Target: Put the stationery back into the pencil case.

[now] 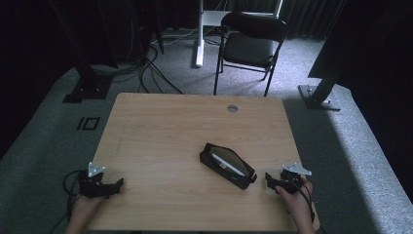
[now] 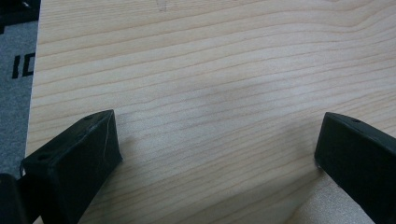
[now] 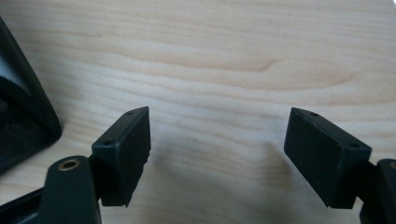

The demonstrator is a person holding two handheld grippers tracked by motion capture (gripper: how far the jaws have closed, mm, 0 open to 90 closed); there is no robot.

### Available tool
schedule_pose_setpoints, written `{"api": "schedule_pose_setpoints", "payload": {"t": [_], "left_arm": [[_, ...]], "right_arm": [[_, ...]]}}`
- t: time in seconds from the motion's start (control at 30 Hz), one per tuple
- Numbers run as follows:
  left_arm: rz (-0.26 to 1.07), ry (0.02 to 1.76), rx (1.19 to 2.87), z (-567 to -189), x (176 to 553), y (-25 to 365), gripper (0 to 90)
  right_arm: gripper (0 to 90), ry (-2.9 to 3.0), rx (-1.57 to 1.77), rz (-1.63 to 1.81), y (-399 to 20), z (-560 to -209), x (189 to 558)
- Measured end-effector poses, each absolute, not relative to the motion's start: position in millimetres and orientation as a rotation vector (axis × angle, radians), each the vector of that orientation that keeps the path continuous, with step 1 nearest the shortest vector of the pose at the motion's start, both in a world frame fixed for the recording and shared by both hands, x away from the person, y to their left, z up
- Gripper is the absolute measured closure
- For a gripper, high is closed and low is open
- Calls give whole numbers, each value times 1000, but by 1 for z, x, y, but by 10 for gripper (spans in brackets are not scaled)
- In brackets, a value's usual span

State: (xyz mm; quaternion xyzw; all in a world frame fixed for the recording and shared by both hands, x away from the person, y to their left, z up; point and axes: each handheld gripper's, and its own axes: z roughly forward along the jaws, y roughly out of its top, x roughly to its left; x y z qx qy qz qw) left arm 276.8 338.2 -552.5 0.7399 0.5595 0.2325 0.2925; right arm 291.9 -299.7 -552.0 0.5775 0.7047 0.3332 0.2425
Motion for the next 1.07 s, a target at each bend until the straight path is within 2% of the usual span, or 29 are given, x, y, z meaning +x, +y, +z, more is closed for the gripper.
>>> {"api": "schedule_pose_setpoints", "payload": {"t": [0.73,1.07], "left_arm": [[620,1490,1972,-552,277,338,3],[620,1490,1972,-553,277,338,3]], "right_arm": [[142,1908,1601,851,-297,-558,288],[135,1911,1599,850,-297,-558,288]]}}
